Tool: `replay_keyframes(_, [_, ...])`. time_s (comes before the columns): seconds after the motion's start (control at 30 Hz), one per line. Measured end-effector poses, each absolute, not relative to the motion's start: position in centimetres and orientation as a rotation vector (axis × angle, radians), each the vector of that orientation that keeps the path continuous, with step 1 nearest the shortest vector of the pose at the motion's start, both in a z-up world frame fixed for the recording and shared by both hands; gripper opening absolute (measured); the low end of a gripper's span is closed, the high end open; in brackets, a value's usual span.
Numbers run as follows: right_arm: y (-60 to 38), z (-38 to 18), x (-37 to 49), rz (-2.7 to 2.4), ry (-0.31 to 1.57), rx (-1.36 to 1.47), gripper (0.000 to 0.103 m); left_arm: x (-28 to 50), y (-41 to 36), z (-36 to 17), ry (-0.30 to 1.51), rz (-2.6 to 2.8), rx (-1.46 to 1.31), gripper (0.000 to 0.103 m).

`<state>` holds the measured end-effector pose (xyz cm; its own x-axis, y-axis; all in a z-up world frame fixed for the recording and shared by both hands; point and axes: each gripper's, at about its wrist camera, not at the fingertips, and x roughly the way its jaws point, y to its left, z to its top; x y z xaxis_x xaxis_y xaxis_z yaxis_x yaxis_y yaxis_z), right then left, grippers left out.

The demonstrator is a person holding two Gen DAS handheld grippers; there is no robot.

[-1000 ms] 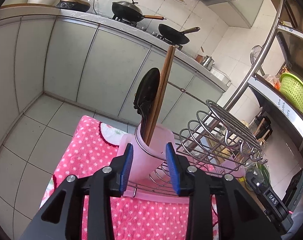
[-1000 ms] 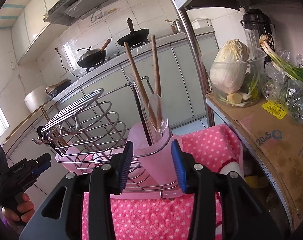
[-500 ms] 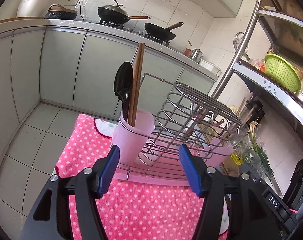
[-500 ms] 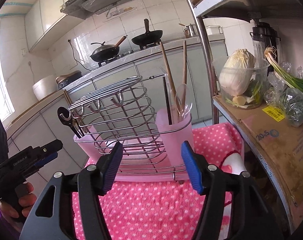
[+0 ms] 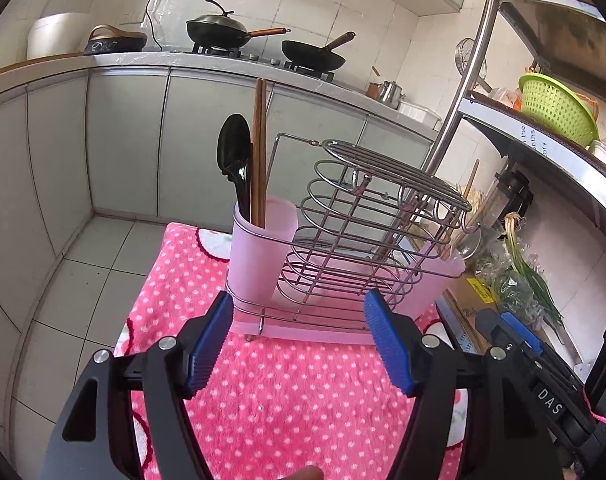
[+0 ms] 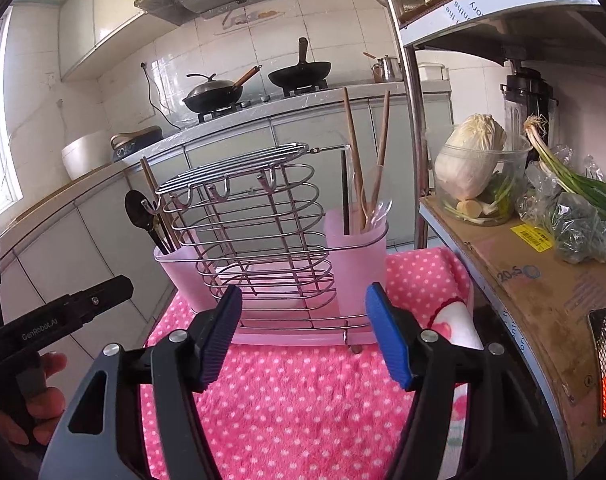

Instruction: Organize utensils

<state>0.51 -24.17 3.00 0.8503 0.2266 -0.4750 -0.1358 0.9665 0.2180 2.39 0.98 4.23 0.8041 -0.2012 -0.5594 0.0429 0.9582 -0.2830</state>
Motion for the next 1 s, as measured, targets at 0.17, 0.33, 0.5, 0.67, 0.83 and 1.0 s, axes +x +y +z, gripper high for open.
replay_keyframes(0.17, [-24.5,3.1,0.2,0.181,0.523,0.175,0.065,1.9,0.4,4.5,0.627,-0.127,-0.236,0.067])
replay_keyframes(0.33, [-24.6,3.0,-0.1,0.178,0.530,0.171,0.065,1.5,-0.1,4.7,0.627,-0.125,-0.216,0.067])
replay_keyframes(0.5, [-24.3,2.9,-0.3,0.182,0.530,0.165,0.065,1.4,-0.2,4.8,0.625,-0.125,-0.212,0.067])
replay_keyframes(0.67, [-24.1,3.0,-0.4,0.183,0.533,0.161,0.065,1.2,-0.1,4.8,0.626,-0.124,-0.214,0.067])
replay_keyframes(0.83, [-23.9,3.0,-0.5,0.182,0.536,0.157,0.065,1.1,-0.2,4.8,0.627,-0.124,-0.214,0.067])
replay_keyframes(1.0, [-23.7,3.0,-0.6,0.185,0.535,0.149,0.065,1.1,-0.2,4.8,0.626,-0.123,-0.215,0.067])
